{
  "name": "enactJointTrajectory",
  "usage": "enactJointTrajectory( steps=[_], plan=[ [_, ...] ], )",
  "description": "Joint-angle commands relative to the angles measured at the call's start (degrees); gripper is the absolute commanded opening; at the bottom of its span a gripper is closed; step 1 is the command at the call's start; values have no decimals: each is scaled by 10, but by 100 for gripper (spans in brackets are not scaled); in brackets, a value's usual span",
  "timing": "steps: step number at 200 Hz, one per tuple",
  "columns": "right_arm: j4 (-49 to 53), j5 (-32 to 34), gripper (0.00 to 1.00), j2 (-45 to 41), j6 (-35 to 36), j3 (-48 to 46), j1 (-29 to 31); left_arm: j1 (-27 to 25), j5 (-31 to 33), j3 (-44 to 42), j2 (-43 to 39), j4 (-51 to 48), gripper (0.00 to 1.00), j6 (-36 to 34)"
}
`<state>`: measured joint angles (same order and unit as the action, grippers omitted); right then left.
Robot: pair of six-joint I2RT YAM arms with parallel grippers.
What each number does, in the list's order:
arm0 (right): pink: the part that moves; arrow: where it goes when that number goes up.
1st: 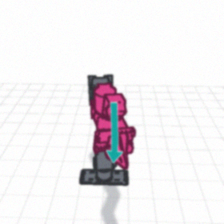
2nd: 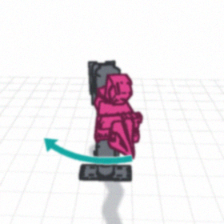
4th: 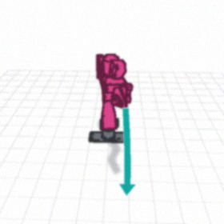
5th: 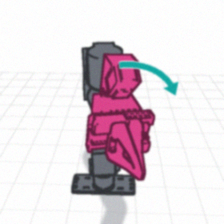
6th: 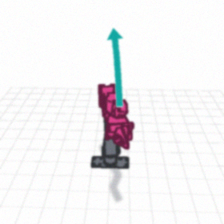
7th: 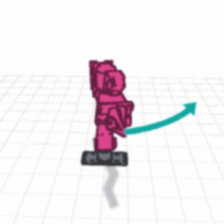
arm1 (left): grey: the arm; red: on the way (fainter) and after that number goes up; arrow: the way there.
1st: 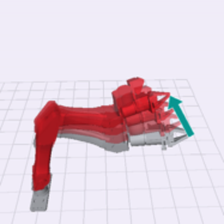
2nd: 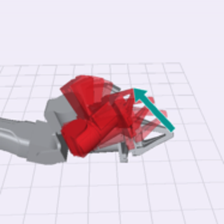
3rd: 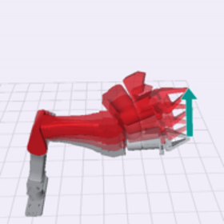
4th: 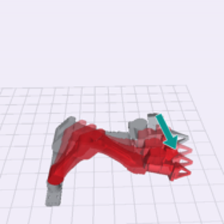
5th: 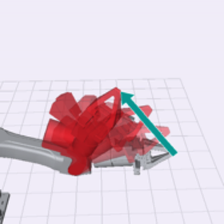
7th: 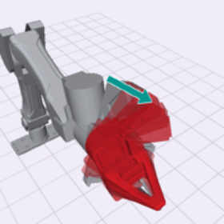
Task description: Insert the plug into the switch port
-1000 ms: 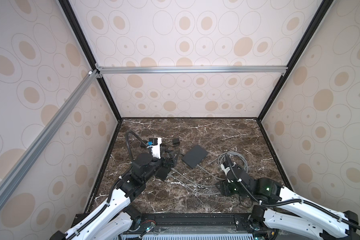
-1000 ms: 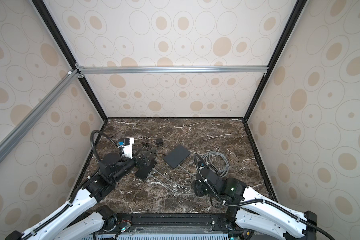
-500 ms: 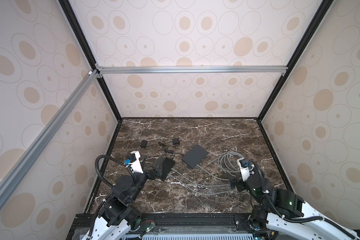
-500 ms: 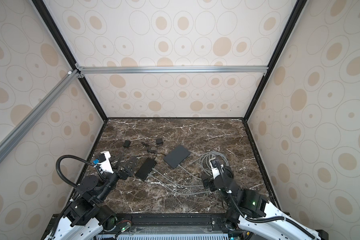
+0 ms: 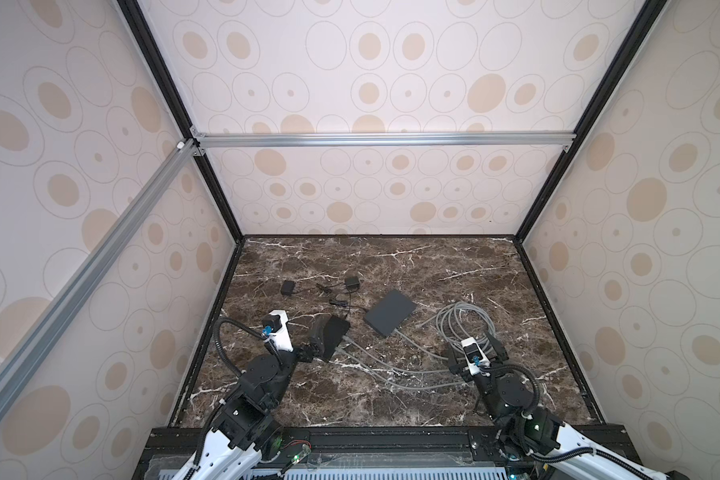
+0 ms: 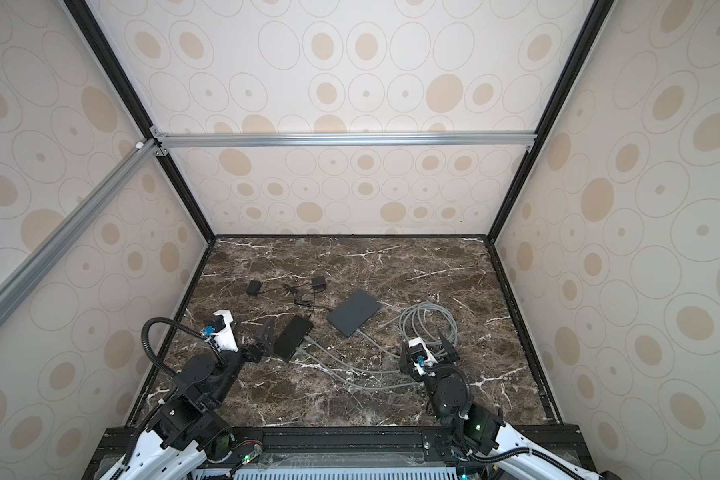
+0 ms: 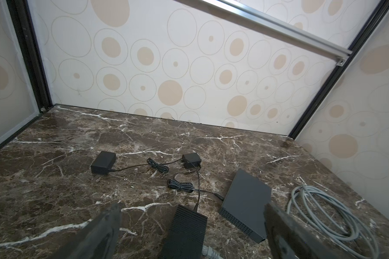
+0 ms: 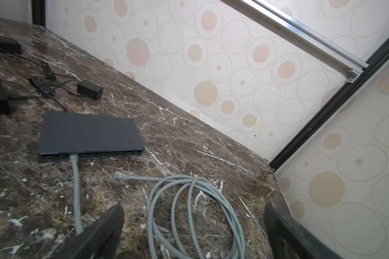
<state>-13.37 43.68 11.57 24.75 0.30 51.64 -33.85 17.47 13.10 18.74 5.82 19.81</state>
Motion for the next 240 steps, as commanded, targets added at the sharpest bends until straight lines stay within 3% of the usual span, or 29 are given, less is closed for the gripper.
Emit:
enactJointTrajectory(
  steps=[1,25,71,118,145,155,167,184,195,209,218,229,240],
  plan=[
    [-89,-69,100,49,-2,-21,-80,4,32,-47,12,149,98,-58],
    [-122,-196,100,125,-58,-21,-192,3,96,-139,11,305,98,-78],
    [-258,-291,100,300,-94,-10,-293,4,156,-184,75,431,98,-135],
    [-387,-240,100,540,-101,64,-303,7,166,-162,203,549,98,-241],
    [-440,-221,100,637,-95,108,-307,18,133,-166,278,624,98,-328],
    [-464,-218,100,670,-103,120,-313,29,147,-172,324,677,98,-353],
    [-498,-224,100,714,-113,129,-333,51,155,-182,394,746,98,-358],
    [-592,-226,100,777,-159,123,-382,103,120,-199,498,850,98,-321],
    [-612,-248,100,792,-197,111,-414,120,105,-199,565,931,98,-340],
    [-579,-234,100,795,-199,134,-416,134,91,-179,642,996,98,-366],
    [-495,-255,100,780,-197,166,-416,148,78,-157,666,993,98,-364],
    [-387,-289,100,760,-218,204,-438,197,14,-148,701,996,98,-296],
    [-373,-300,100,769,-224,218,-447,235,-1,-117,759,1000,98,-264]
  ],
)
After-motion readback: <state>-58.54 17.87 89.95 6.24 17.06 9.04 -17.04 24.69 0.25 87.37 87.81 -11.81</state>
